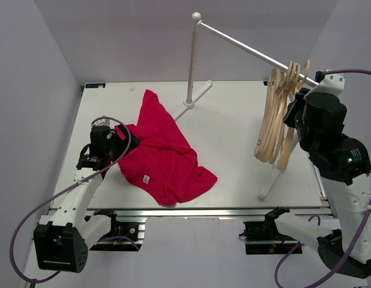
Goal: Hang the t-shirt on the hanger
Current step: Pick up the hanger from the clothesline.
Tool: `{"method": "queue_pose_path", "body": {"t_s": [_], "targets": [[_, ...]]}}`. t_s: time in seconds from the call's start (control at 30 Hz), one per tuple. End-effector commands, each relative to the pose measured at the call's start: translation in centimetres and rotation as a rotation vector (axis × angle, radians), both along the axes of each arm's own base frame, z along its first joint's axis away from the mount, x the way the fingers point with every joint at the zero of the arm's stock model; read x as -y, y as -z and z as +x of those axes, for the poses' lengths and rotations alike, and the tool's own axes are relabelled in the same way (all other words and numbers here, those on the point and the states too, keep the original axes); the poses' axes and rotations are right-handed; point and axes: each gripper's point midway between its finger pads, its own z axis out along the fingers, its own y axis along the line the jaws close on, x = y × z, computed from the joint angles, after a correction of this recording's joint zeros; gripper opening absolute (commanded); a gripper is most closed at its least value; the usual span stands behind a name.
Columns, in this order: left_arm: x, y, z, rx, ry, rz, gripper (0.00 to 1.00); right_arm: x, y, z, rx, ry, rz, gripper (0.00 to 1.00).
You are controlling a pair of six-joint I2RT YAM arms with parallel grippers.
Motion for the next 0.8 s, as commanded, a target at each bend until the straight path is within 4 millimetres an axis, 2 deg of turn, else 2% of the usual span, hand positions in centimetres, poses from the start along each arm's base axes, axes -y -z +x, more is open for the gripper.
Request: {"method": "queue_pose_path", "body": {"t_s": [0.0, 0.17, 0.27, 0.37, 0.57, 0.7, 0.77], "targets": [[0.3, -0.4, 0.2, 0.022, 0.021, -0.003, 0.98, -0.2, -1.3, -2.0, 0.041, -0.049, 0.079, 0.00], [0.6, -1.1, 0.7, 0.043, 0.035, -0.011, 0.98, 0.0, 2.2, -5.4, -0.066, -0.073, 0.143, 0.00], [0.9, -0.9, 0.6, 0.044, 0.050, -0.023, 0.98, -1.0, 3.8, -6.9, -0.113, -0.146, 0.173, 0.00], [1.2, -0.4, 0.5, 0.034, 0.065, -0.034, 0.98, -1.3, 4.6, -8.1, -0.146, -0.180, 0.191, 0.00], [1.1, -0.2, 0.5, 0.032, 0.061, -0.028, 0.98, -0.1, 5.4, -10.0, -0.157, -0.126, 0.248, 0.00], [1.1, 0.0, 0.6, 0.027, 0.062, -0.025, 0.98, 1.2, 7.1, -11.1, -0.173, -0.059, 0.260, 0.00], [1.1, 0.2, 0.6, 0.021, 0.062, -0.028, 0.98, 1.2, 6.9, -11.4, -0.155, -0.073, 0.267, 0.00]]}}
